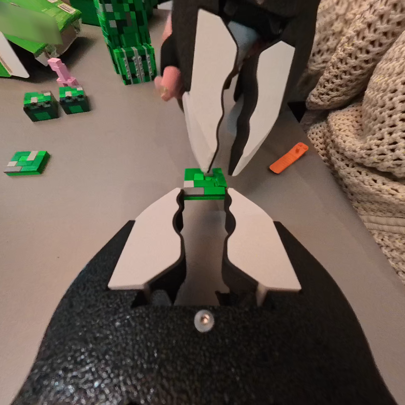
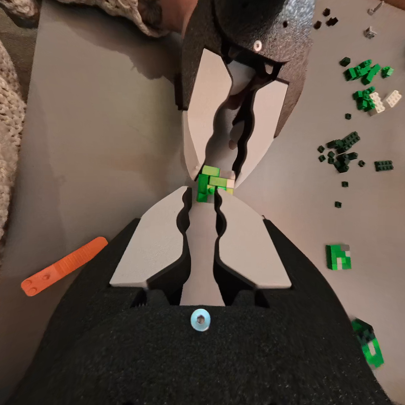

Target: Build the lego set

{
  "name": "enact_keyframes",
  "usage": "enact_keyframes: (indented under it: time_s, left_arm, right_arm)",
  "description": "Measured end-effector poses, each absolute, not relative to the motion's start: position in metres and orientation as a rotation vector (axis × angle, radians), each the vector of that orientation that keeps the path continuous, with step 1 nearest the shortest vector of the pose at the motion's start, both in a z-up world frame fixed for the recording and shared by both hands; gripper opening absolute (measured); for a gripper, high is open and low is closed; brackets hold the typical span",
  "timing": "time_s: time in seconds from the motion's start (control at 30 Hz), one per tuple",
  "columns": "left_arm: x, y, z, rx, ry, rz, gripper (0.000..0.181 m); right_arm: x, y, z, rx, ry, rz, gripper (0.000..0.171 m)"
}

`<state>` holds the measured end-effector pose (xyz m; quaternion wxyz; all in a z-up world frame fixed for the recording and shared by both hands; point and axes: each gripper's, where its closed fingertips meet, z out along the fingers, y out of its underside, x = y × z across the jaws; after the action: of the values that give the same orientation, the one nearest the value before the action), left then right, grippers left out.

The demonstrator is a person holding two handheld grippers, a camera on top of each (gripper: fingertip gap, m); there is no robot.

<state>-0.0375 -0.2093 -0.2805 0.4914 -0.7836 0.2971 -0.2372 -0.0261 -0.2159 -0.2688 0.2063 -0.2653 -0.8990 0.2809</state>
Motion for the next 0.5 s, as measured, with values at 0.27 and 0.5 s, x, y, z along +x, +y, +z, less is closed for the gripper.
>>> enact_keyframes:
  time_s: [0.27,0.5]
  left_arm:
    - [-0.054,-0.2,-0.27,-1.878,0.533,-0.637,0.034]
    - [-0.054,-0.201,-0.266,-1.863,0.489,-0.704,0.034]
  right_arm:
    - [-0.035,-0.197,-0.259,-0.422,-2.039,0.428,0.044]
    - [-0.049,-0.2,-0.26,-0.253,-1.839,0.181,0.037]
